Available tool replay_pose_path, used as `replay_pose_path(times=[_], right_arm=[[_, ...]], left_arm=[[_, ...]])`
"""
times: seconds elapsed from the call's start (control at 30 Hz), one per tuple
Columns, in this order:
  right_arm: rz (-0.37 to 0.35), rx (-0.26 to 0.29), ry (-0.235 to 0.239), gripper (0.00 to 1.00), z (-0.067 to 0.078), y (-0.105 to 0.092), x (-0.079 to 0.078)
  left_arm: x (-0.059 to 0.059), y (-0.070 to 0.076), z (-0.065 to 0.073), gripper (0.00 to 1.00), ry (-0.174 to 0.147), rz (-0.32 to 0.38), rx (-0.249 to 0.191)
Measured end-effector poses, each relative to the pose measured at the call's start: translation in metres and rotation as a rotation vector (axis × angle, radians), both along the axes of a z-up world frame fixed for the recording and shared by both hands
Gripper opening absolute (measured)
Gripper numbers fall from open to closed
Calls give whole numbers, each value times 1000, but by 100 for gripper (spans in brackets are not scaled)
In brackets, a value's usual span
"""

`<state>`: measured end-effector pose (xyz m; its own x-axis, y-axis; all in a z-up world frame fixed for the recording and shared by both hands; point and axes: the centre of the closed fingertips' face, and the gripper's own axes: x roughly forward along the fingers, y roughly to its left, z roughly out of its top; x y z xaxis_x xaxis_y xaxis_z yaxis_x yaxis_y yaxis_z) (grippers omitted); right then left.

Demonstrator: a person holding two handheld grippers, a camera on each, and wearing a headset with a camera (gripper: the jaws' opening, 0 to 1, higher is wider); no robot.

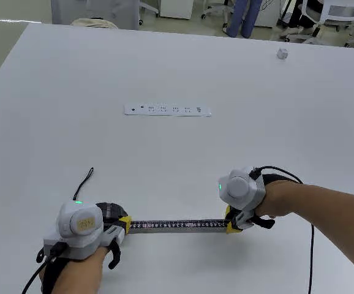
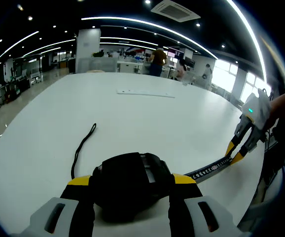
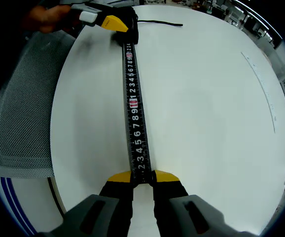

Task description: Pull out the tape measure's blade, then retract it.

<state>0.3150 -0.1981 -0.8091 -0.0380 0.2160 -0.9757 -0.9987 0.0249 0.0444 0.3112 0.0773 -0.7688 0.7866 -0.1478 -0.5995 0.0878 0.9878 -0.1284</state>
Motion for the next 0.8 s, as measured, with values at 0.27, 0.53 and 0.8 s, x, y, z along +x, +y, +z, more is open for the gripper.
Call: replay_pose_path(times=[0.27, 0.53, 0.8], right_arm=[[-16, 31, -5, 14, 1, 4, 0], [-24, 40, 2, 14, 1, 7, 1], [-16, 42, -3, 14, 0, 12, 1]], left_arm=[[0, 0, 0, 57, 2, -11, -6], [0, 0, 0, 57, 8, -20, -10], [0, 0, 0, 57, 9, -24, -12]])
